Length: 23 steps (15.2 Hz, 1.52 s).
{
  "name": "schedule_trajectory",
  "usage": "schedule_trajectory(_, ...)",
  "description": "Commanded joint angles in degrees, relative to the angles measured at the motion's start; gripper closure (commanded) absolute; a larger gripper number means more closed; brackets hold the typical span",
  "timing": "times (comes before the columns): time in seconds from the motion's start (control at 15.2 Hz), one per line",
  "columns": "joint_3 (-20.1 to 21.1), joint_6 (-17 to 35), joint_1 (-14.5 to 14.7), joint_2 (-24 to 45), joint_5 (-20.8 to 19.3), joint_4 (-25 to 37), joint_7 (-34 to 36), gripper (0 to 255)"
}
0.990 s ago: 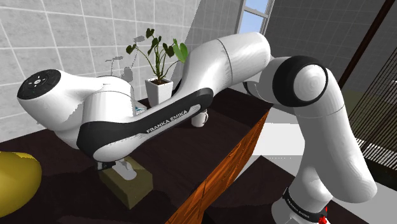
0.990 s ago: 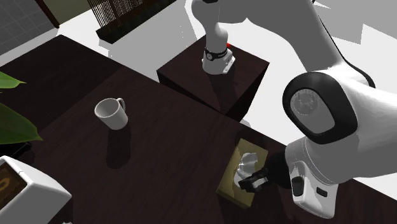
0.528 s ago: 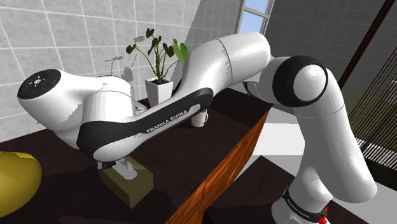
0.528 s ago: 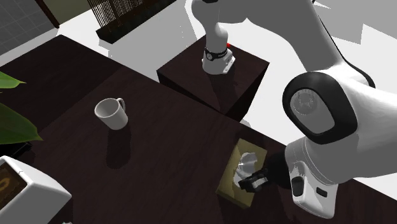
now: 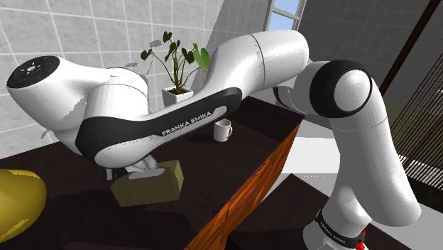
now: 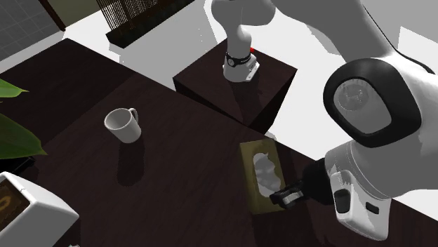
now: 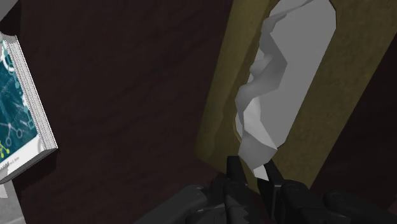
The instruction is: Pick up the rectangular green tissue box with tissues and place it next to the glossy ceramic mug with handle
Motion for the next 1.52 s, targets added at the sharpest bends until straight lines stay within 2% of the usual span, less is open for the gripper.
schedule_trajectory(0.0,0.1,-1.2,0.1,-0.4,0.3,1.0,-0.6,255)
schedule_trajectory(0.79,0.5,-8.8,1.6,-1.3,1.2,8.8,-4.3,255)
schedule_trajectory(1.45,0.2,-16.3,4.2,0.0,0.8,18.8,-7.8,255)
